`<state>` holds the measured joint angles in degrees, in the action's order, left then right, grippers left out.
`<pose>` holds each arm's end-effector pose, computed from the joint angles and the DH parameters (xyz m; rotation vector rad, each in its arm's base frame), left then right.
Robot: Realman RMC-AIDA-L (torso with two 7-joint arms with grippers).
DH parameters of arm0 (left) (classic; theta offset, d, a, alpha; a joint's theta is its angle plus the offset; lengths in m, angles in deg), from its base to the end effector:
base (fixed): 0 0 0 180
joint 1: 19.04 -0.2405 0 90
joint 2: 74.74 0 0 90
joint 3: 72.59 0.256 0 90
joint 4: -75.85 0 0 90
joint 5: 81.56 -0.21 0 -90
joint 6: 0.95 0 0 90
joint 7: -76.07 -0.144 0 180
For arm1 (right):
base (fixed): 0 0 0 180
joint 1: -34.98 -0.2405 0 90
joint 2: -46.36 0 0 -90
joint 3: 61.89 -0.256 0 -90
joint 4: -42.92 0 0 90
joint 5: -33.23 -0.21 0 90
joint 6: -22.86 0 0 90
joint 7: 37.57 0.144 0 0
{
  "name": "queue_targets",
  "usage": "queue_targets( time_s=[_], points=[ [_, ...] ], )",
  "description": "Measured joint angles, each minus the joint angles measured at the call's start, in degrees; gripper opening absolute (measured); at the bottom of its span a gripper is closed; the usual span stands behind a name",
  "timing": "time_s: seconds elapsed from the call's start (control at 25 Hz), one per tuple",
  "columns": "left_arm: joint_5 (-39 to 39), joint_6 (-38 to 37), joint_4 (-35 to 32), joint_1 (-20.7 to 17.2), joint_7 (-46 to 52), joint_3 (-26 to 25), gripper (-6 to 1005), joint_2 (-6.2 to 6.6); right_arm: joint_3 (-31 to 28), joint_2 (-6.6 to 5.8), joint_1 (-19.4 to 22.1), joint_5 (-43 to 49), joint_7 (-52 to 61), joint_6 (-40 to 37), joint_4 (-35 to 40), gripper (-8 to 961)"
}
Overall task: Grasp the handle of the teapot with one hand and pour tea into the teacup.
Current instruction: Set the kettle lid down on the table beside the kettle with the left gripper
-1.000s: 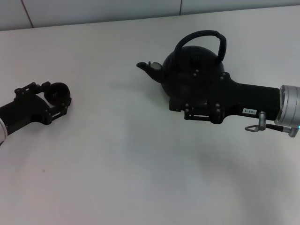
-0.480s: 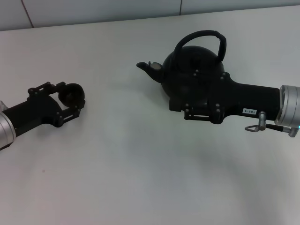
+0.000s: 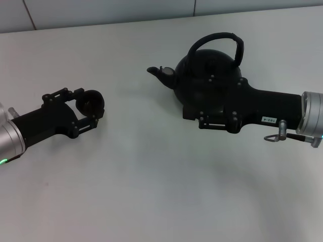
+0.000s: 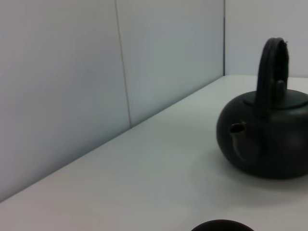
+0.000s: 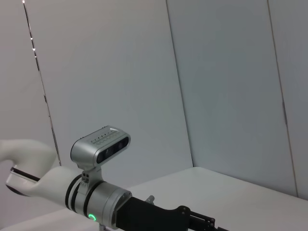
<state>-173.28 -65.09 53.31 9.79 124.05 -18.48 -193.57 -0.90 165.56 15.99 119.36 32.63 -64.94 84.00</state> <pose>-0.2956 0.3428 -0.0452 -2.4822 -0.3323 -0.4838 0.2505 0.2976 -0.0071 -2.6253 0.4375 0.9772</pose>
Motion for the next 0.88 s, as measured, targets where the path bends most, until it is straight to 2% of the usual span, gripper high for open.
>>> queue_targets(
  time_s=[0.52, 0.64, 0.88],
  points=[
    [0.07, -0.10, 0.21, 0.10, 0.00, 1.74, 699, -0.27, 0.09, -0.02, -0.02, 0.00, -0.28, -0.36, -0.13, 753],
    [0.07, 0.47, 0.23, 0.10, -0.28, 4.56, 699, -0.27, 0.09, -0.02, 0.01, 0.00, -0.28, -0.43, -0.13, 753],
    [0.08, 0.70, 0.36, 0.05, -0.33, 4.75, 699, -0.27, 0.09, -0.02, 0.08, 0.00, -0.32, -0.44, -0.13, 753]
  ],
)
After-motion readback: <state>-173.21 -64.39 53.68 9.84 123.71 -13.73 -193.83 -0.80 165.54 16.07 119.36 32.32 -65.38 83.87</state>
